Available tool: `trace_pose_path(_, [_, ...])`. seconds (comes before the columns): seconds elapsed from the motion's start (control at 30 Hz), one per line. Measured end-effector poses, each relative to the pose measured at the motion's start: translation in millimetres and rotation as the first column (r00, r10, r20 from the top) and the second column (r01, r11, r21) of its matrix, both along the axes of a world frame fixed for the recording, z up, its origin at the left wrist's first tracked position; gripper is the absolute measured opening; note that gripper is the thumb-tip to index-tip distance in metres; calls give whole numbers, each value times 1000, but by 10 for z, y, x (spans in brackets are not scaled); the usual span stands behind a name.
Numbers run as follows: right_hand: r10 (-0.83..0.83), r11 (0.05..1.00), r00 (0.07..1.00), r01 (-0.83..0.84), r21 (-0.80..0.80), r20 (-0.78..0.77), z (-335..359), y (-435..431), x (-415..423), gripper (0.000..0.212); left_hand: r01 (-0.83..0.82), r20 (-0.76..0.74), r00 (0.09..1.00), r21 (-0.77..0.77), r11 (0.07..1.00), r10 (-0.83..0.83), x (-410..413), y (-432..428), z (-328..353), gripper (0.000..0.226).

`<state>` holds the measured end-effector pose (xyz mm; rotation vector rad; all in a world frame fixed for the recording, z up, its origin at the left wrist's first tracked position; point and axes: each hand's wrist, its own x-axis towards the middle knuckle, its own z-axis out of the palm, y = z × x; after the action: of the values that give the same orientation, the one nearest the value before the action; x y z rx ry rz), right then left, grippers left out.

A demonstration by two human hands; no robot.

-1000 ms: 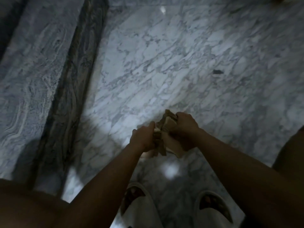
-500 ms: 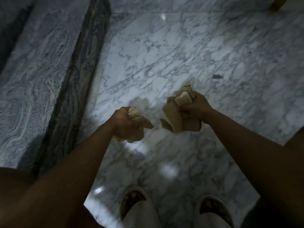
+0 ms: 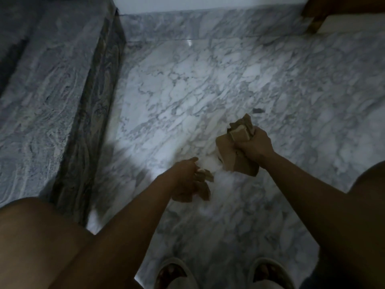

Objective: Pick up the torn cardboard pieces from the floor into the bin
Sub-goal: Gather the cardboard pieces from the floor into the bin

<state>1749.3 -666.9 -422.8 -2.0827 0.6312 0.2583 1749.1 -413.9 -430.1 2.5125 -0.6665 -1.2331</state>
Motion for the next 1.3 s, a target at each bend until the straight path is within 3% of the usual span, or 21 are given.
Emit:
trace_pose_path(0.1, [20,988,996,-6,-151,93,119,9,-81,47,65,97,993,14,998,-66,-40,-115,-202,70])
trace_pose_path(0.23, [116,953,969,-47,-300,217,88,160,-266,59,-43,205,978,-7,999,43,-43,-145,-252,57])
trace_pose_path(0.37, [237,909,947,-138,-393,216,40,248,-322,49,-83,230,970,16,996,77,-7,-149,-294,46])
trace_pose_path(0.43, [107,946,975,-40,-322,195,64,244,-287,52,-202,167,965,-21,979,202,8,-156,-251,54])
trace_pose_path(0.5, [-92,965,980,131,-227,174,94,186,-256,51,-374,53,921,-150,915,385,52,-159,-141,69])
trace_pose_path(0.63, [-336,939,928,343,-13,163,179,-28,-344,42,-466,-63,880,-308,829,472,329,-243,163,67])
trace_pose_path(0.7, [-423,906,897,415,89,128,206,-124,-416,53,-471,-76,877,-335,816,474,472,-329,345,60])
trace_pose_path(0.77, [-527,845,842,504,180,115,285,-203,-501,63,-540,-142,835,-396,743,531,589,-453,499,46])
trace_pose_path(0.83, [-615,784,777,587,201,133,432,-299,-593,58,-603,-216,790,-440,665,574,657,-639,685,30])
trace_pose_path(0.9, [-716,697,685,686,210,137,606,-420,-707,53,-602,-299,797,-455,656,525,627,-940,921,37])
trace_pose_path(1.0, [-836,542,538,776,324,110,838,-606,-931,63,-515,-366,854,-502,695,369,488,-1539,1235,44])
trace_pose_path(1.07, [-866,475,493,752,457,88,1003,-753,-1156,56,-411,-369,900,-546,730,231,300,-1984,1489,49])
trace_pose_path(1.13, [-889,417,446,695,586,103,1239,-894,-1449,36,-308,-338,933,-576,757,123,48,-2399,1733,47])
trace_pose_path(1.3, [-970,234,213,687,688,117,1797,-1308,-2380,28,-84,-267,956,-639,764,-118,-757,-3301,2134,39])
